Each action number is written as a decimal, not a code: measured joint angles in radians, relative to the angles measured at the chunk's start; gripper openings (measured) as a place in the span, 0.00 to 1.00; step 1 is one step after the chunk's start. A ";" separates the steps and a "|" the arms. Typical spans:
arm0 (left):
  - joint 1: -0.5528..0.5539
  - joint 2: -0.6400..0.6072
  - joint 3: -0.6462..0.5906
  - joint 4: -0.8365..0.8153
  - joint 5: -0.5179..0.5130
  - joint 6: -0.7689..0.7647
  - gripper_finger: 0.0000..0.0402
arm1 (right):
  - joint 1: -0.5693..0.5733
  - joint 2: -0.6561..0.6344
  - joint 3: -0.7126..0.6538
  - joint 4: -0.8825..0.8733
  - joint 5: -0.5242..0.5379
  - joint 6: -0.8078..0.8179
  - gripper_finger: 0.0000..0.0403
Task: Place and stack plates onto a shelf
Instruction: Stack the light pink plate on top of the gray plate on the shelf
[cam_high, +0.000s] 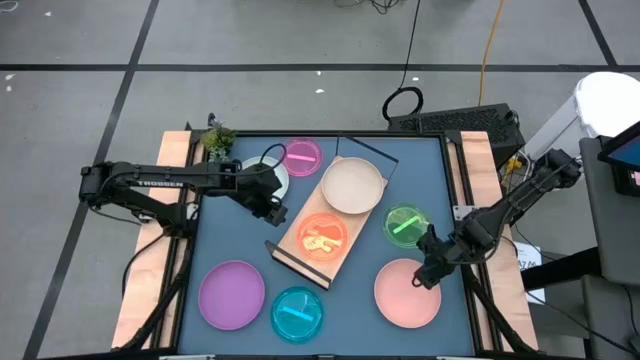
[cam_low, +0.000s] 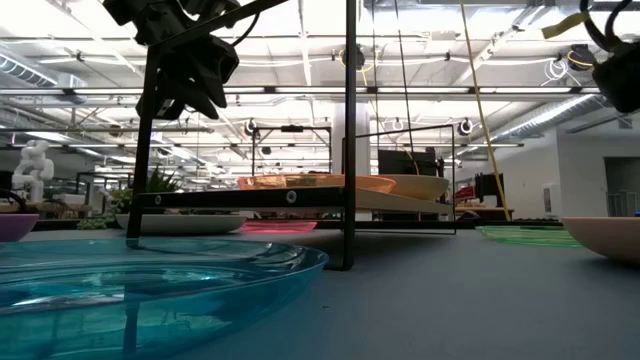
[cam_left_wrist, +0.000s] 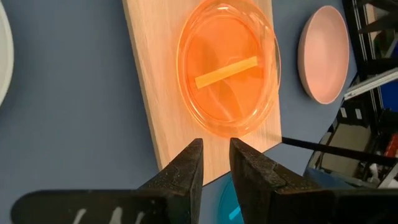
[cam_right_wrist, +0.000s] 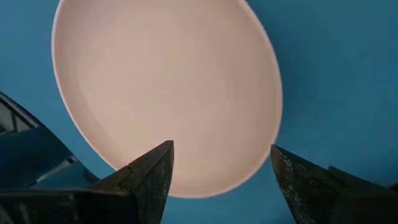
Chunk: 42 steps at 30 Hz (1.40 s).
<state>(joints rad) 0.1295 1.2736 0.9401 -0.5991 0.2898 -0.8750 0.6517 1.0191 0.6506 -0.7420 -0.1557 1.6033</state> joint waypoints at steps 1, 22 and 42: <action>0.000 0.000 0.000 0.000 0.002 0.003 0.21 | 0.011 0.000 -0.011 0.018 0.002 0.004 0.62; -0.001 0.000 0.000 0.004 0.019 -0.044 0.21 | 0.097 0.012 -0.144 0.120 0.078 0.033 0.62; -0.032 0.001 0.000 0.036 0.015 -0.077 0.21 | 0.096 0.014 -0.256 0.227 0.065 0.177 0.41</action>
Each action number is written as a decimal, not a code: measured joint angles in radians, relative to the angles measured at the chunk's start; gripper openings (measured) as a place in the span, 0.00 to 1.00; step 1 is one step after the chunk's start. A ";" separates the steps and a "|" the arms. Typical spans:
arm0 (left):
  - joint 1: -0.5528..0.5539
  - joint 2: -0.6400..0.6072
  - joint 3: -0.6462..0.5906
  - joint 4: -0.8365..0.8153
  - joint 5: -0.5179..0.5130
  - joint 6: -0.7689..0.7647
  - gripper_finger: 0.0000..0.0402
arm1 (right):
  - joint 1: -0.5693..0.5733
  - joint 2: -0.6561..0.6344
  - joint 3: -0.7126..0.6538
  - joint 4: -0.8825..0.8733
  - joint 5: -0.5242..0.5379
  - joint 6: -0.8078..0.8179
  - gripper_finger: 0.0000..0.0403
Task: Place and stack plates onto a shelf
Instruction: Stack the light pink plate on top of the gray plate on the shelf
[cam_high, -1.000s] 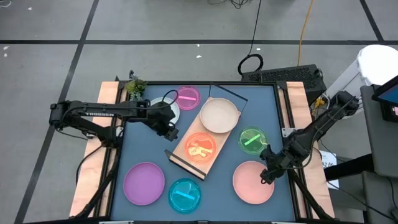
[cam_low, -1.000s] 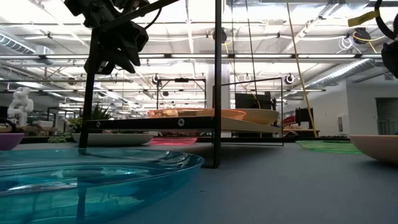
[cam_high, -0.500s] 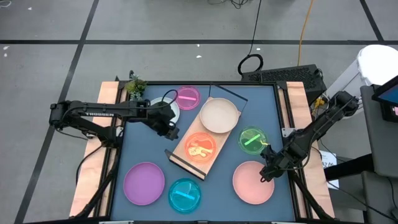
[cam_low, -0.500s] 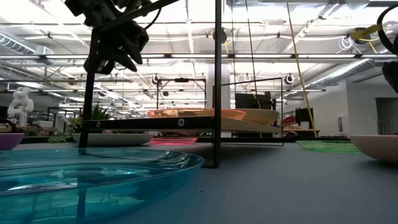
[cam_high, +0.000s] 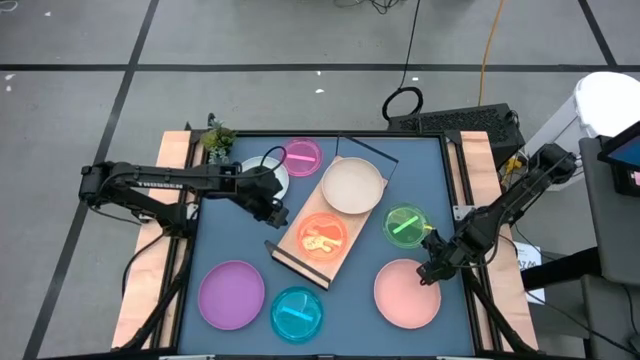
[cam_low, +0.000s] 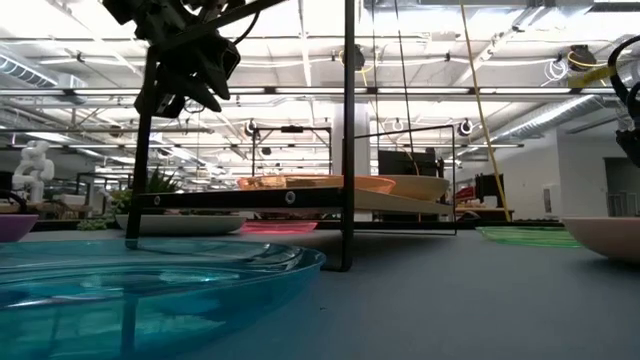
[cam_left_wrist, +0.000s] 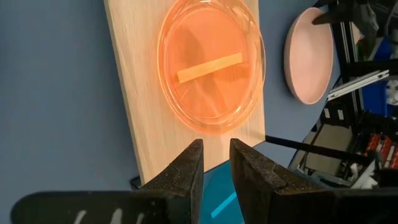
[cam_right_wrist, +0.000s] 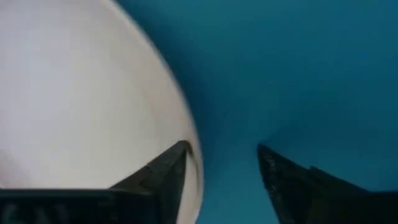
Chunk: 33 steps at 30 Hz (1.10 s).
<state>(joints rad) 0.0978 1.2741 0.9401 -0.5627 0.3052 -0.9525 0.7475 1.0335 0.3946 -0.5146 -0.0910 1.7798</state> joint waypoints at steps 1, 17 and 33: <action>0.000 0.000 0.000 0.000 0.000 0.001 0.21 | 0.000 -0.006 0.000 -0.006 0.000 0.003 0.38; -0.002 0.000 0.000 0.014 -0.019 0.044 0.21 | 0.002 -0.074 -0.002 0.144 -0.012 0.081 0.01; -0.002 0.000 0.000 0.017 -0.072 0.040 0.21 | -0.047 -0.108 0.232 -0.007 0.146 0.199 0.00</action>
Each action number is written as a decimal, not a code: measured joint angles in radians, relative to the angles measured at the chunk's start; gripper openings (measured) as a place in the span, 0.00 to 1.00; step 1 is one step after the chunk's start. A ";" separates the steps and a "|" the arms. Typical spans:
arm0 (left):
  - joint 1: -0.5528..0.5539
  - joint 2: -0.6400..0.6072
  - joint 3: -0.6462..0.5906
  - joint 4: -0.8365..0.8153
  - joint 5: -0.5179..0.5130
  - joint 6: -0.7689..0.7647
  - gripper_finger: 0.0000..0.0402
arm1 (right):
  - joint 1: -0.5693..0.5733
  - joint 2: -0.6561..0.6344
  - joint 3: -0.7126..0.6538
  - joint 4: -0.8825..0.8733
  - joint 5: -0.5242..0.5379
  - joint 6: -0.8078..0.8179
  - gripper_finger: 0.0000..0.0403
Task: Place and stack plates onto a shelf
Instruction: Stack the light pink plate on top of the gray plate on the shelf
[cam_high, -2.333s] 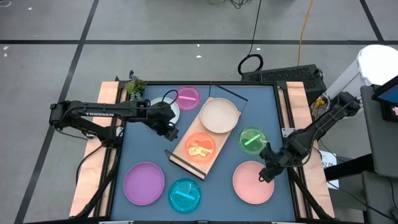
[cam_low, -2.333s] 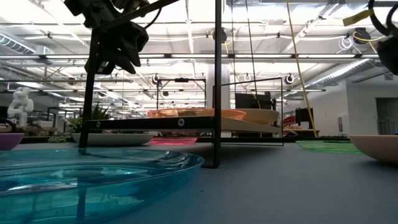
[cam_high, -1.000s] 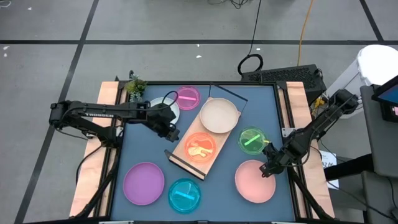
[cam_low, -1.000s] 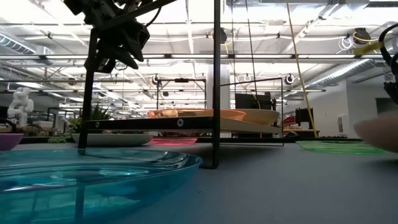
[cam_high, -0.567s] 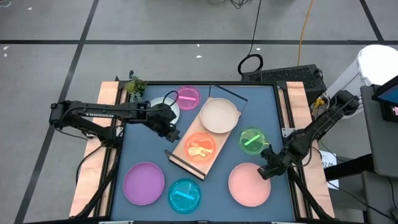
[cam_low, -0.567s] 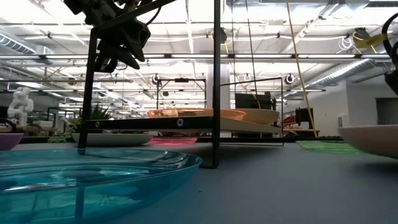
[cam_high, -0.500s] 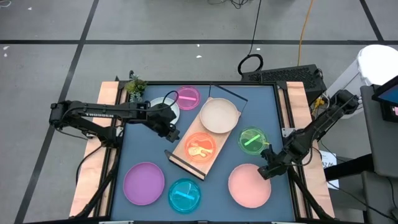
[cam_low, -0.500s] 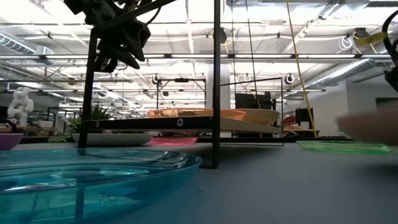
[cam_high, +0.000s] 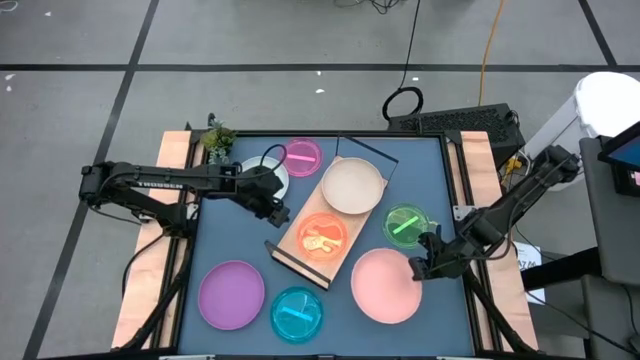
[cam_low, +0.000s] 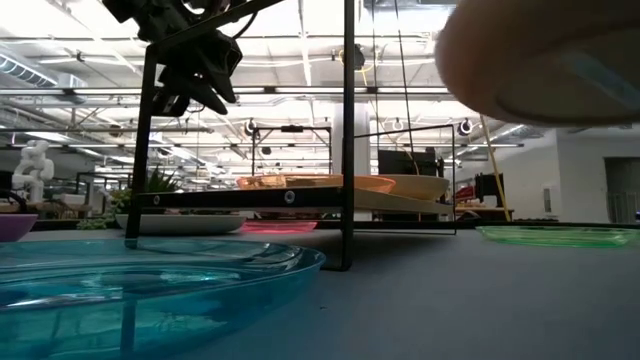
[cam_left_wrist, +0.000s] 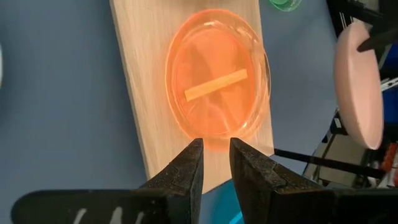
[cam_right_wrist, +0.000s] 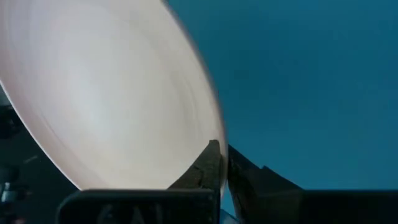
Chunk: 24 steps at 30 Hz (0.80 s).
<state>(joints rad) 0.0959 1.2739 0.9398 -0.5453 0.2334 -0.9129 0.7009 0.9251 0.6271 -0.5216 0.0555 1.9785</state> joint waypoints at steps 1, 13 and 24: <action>0.000 0.000 0.000 0.003 -0.003 0.009 0.21 | -0.006 0.000 0.018 -0.018 0.002 0.000 0.00; -0.005 0.003 0.000 0.073 -0.148 0.306 0.21 | -0.119 -0.047 0.191 -0.161 0.081 -0.035 0.00; -0.005 0.003 0.000 0.089 -0.190 0.304 0.21 | -0.335 -0.049 0.334 -0.321 0.126 -0.206 0.00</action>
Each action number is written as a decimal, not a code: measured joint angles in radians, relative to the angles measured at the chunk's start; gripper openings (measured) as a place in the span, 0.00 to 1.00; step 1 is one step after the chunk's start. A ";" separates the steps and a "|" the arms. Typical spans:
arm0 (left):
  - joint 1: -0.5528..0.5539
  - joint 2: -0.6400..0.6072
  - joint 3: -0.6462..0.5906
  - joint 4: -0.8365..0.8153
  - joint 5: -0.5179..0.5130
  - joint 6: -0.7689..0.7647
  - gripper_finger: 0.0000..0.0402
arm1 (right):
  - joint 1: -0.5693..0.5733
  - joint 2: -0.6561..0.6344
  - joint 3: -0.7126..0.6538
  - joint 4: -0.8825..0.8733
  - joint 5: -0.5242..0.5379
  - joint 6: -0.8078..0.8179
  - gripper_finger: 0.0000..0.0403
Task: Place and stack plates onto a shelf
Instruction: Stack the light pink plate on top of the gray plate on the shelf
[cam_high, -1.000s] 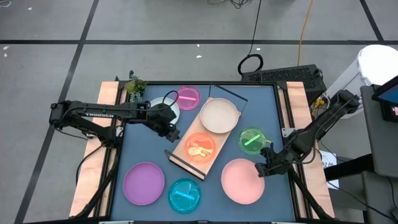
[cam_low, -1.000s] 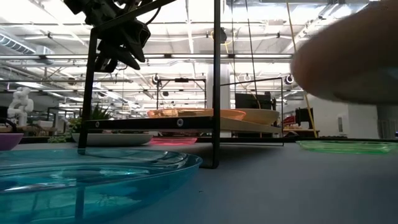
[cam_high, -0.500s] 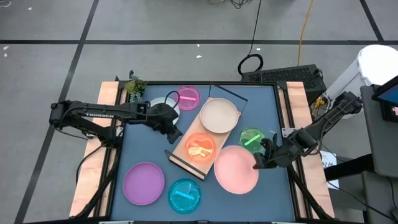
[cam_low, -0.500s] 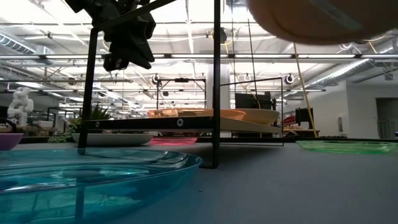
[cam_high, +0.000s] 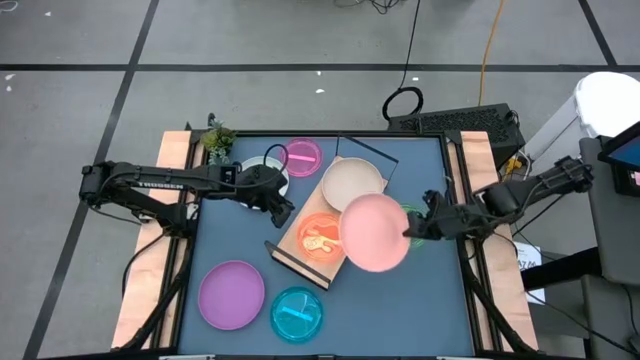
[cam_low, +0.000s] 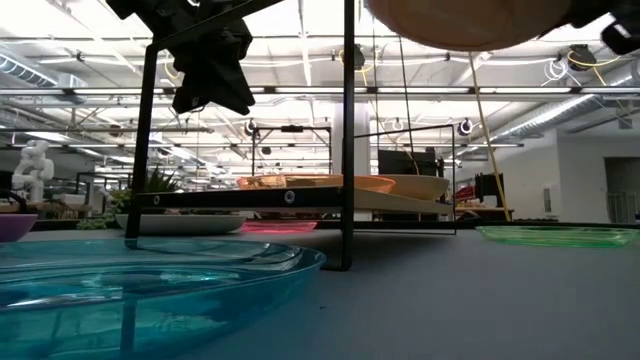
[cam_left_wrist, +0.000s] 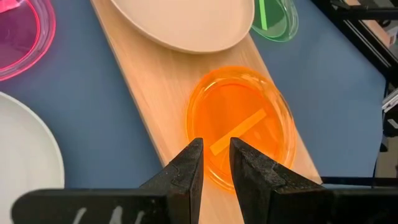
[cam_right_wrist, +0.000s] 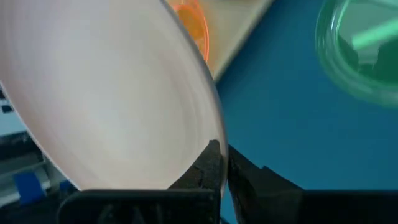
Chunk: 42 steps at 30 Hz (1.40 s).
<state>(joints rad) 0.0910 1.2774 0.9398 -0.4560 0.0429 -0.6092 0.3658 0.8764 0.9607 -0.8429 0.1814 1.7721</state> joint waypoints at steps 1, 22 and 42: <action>0.000 0.000 0.000 0.000 0.000 -0.002 0.21 | -0.023 0.000 0.000 0.000 0.000 -0.016 0.00; 0.000 0.001 0.000 0.005 0.001 -0.025 0.21 | -0.394 0.065 -0.042 0.299 -0.012 -0.363 0.00; 0.000 -0.002 0.000 -0.003 0.008 -0.089 0.21 | -0.478 0.067 -0.385 0.823 -0.051 -0.068 0.00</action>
<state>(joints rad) 0.0910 1.2758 0.9398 -0.4593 0.0513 -0.6978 -0.1120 0.9432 0.5762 -0.0195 0.1303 1.7044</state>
